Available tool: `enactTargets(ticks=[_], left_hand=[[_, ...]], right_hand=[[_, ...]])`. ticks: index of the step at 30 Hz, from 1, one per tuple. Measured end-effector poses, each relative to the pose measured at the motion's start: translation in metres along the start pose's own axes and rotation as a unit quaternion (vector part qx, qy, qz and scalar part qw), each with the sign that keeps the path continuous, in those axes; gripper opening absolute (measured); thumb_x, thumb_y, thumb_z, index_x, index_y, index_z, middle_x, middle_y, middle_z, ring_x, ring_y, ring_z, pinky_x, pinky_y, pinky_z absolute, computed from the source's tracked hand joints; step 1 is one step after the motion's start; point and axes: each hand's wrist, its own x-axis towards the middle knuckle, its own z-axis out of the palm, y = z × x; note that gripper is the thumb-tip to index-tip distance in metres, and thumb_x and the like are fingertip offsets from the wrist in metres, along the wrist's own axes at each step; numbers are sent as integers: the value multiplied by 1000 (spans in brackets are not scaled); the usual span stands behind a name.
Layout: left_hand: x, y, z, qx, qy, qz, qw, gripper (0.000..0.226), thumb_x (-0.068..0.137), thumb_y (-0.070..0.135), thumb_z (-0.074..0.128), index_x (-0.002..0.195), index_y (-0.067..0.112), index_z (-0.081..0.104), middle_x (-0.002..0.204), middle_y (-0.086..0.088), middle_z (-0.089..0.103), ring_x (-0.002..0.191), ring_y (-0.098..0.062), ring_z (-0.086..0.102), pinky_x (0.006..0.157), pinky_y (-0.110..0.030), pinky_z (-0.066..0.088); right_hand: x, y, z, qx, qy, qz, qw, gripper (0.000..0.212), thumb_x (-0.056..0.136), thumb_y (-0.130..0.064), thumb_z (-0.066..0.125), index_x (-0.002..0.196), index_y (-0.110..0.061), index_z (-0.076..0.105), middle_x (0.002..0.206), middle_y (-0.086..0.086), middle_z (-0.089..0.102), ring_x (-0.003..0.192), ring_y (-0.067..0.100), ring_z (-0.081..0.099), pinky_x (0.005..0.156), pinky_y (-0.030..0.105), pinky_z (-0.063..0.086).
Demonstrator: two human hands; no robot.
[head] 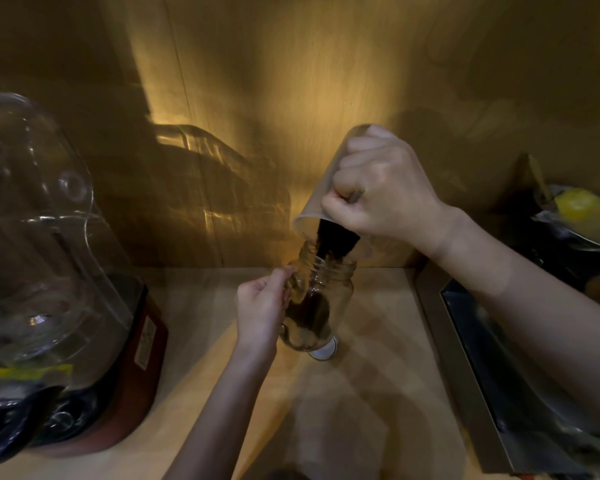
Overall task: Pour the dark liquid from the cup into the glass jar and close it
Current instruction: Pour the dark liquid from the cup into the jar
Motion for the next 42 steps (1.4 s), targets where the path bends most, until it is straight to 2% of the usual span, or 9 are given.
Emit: enactTargets(ticks=[17,26,42], left_hand=[[3,3,0,-11,-5,-7,1000,45,84,22,54,41,17,39,35,11,30,36,-6,25,38,-18,24],[2,5,0,-24,-10,-10,1000,50,84,20,54,36,21,40,32,10,33,32,-4,28,35,-14,26],[-1,8,-1,-34,-27,-7,999,45,85,20,52,43,16,39,34,11,31,34,-4,26,37,-15,24]], right_hand=[[2,0,0,0,13,-21,1000,35,67,2,60,36,-6,47,33,8,44,40,23,40,51,32,36],[4,0,-1,-12,2,-34,999,34,69,1,60,38,-6,50,34,7,46,41,23,41,50,33,38],[5,-3,-4,-18,-5,-47,999,33,72,0,59,40,-6,54,35,7,49,42,22,43,53,31,37]])
